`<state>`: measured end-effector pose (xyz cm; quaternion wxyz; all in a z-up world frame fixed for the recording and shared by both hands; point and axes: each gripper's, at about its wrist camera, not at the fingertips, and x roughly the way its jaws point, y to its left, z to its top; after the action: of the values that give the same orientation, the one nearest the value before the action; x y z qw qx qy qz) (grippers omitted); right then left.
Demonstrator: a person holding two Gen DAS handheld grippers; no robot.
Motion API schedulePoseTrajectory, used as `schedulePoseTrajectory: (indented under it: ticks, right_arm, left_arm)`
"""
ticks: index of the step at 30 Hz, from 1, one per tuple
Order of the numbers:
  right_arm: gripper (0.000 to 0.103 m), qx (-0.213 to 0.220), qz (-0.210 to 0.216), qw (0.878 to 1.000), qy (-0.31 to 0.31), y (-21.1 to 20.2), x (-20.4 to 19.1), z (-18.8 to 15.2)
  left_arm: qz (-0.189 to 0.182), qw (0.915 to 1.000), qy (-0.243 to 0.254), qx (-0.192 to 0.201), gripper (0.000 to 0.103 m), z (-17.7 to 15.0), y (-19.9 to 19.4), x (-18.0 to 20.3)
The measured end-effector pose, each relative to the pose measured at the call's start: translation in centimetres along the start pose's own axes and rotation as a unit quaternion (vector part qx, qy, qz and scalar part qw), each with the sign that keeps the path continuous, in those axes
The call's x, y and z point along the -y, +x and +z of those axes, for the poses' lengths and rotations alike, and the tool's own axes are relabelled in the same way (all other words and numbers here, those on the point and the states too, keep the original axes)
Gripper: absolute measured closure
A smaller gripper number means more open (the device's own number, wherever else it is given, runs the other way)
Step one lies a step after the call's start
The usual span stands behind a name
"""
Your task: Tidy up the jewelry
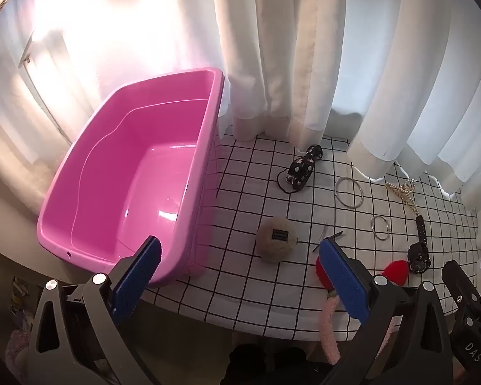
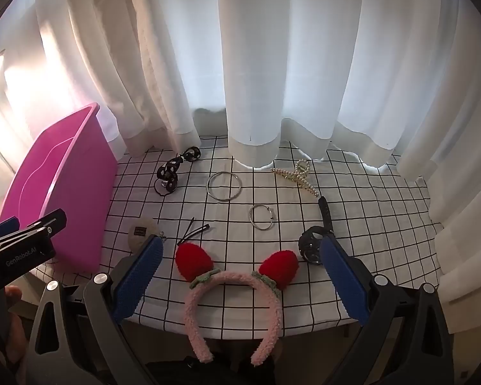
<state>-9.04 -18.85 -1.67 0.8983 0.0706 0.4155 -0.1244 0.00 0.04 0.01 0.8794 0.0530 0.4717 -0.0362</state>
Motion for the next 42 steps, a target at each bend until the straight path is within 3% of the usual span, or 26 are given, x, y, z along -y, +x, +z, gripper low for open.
schedulePoseTrajectory:
  ticks: [42]
  right_arm:
    - [0.009, 0.000, -0.002, 1.000, 0.000, -0.31, -0.22, 0.02]
  left_arm:
    - [0.007, 1.0000, 0.001, 0.004, 0.006, 0.19, -0.38, -0.59]
